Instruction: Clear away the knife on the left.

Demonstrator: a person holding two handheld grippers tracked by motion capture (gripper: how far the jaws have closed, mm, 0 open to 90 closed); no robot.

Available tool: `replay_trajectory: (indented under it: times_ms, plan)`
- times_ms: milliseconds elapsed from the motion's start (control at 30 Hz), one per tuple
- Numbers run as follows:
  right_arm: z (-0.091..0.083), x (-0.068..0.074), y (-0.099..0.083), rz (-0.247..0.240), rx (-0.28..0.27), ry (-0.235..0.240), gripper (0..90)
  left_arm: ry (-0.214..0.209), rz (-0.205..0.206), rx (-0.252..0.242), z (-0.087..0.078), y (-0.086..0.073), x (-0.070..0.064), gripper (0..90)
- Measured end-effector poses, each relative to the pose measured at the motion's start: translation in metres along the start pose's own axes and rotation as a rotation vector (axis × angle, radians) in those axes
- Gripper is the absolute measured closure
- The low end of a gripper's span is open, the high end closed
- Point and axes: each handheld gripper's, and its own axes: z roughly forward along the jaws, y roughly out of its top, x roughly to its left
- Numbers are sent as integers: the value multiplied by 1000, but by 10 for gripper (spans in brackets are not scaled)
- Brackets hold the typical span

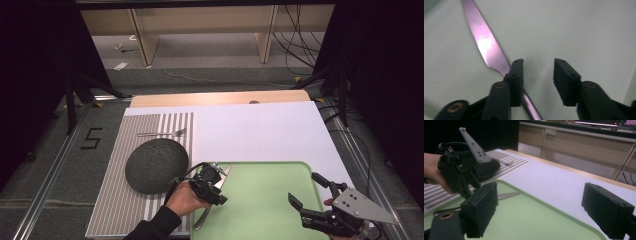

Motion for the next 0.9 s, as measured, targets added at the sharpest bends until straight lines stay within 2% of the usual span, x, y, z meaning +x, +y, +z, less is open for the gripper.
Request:
replay_trajectory:
  times_ms: [67, 133, 267, 567, 733, 900]
  plan:
    - [0, 0, 0, 0, -1, 0, 146, -15, -8, -16, -3, 0, 0, 534]
    - [0, 0, 0, -2, 1, 2, 146, -63, -31, -68, -7, -1, 1, 495]
    - [0, 0, 0, -4, -1, 3, 146, -69, -40, -128, -14, -2, 0, 375]
    - [0, 1, 0, -4, 0, 5, 146, -31, -21, -201, -27, -8, -3, 268]
    - [1, 1, 0, -4, -1, 7, 146, -20, -18, -270, -38, -13, -1, 246]
    - [1, 1, 0, -5, 0, 7, 147, -12, 3, -340, -48, -19, 1, 241]
